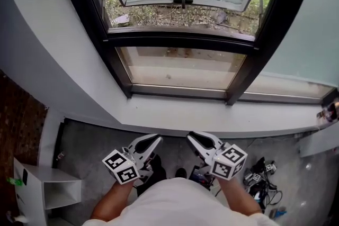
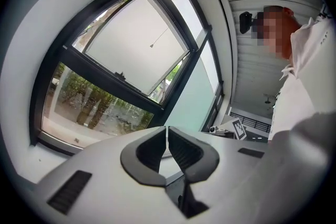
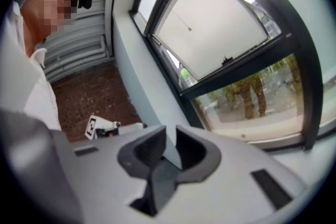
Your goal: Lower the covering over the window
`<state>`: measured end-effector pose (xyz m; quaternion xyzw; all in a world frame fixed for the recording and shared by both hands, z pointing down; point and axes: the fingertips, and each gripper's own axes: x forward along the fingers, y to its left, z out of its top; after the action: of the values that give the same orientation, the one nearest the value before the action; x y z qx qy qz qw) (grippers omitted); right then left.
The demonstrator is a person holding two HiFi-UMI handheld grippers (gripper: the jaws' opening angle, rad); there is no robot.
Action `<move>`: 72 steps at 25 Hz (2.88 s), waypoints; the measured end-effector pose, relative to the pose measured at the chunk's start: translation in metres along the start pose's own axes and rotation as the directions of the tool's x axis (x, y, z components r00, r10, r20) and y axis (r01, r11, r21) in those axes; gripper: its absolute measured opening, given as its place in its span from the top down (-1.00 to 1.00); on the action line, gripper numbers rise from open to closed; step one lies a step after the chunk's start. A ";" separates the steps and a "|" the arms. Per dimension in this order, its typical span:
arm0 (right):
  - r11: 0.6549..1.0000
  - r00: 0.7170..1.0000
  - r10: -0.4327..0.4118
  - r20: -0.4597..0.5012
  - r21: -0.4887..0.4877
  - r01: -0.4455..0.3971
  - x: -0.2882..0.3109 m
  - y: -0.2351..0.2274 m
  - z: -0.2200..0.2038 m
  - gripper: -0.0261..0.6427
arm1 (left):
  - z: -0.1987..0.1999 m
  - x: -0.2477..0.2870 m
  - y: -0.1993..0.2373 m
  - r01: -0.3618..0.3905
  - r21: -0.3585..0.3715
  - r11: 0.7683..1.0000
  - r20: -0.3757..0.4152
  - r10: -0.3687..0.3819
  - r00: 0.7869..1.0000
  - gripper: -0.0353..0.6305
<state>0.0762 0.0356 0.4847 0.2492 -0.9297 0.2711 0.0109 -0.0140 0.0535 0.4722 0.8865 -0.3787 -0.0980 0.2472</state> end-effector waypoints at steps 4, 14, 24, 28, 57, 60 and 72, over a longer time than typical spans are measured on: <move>1.000 1.000 -0.018 0.005 -0.023 0.018 0.030 -0.013 0.014 0.73 | 0.020 0.011 0.036 0.008 0.018 1.000 0.010 -0.008 1.000 0.84; 0.994 0.994 -0.095 0.060 -0.043 0.097 0.123 -0.050 0.068 0.73 | 0.090 0.038 0.125 0.060 0.071 0.996 -0.019 -0.058 0.998 0.84; 0.978 0.981 -0.170 0.094 -0.103 0.180 0.164 -0.069 0.100 0.73 | 0.136 0.053 0.169 0.127 0.131 0.983 -0.032 -0.124 0.992 0.84; 0.975 0.982 -0.163 0.090 -0.136 0.175 0.167 -0.075 0.114 0.73 | 0.144 0.065 0.168 0.138 0.146 0.980 -0.023 -0.137 0.990 0.84; 0.701 0.962 -0.179 0.206 -0.660 0.271 0.164 -0.102 0.353 0.73 | 0.356 0.169 0.128 0.080 0.652 0.754 0.072 -0.167 0.983 0.84; 0.683 0.960 -0.178 0.214 -0.676 0.277 0.167 -0.101 0.365 0.73 | 0.367 0.177 0.117 0.093 0.688 0.720 0.060 -0.184 0.981 0.84; 0.521 0.942 -0.142 0.304 -0.786 0.332 0.170 -0.064 0.478 0.73 | 0.463 0.196 0.067 0.016 0.850 0.527 0.108 -0.204 0.973 0.83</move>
<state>0.0125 -0.3320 0.1357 0.3653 -0.8997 -0.2286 0.0696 -0.0866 -0.2957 0.1114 0.9033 -0.3442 -0.0044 -0.2560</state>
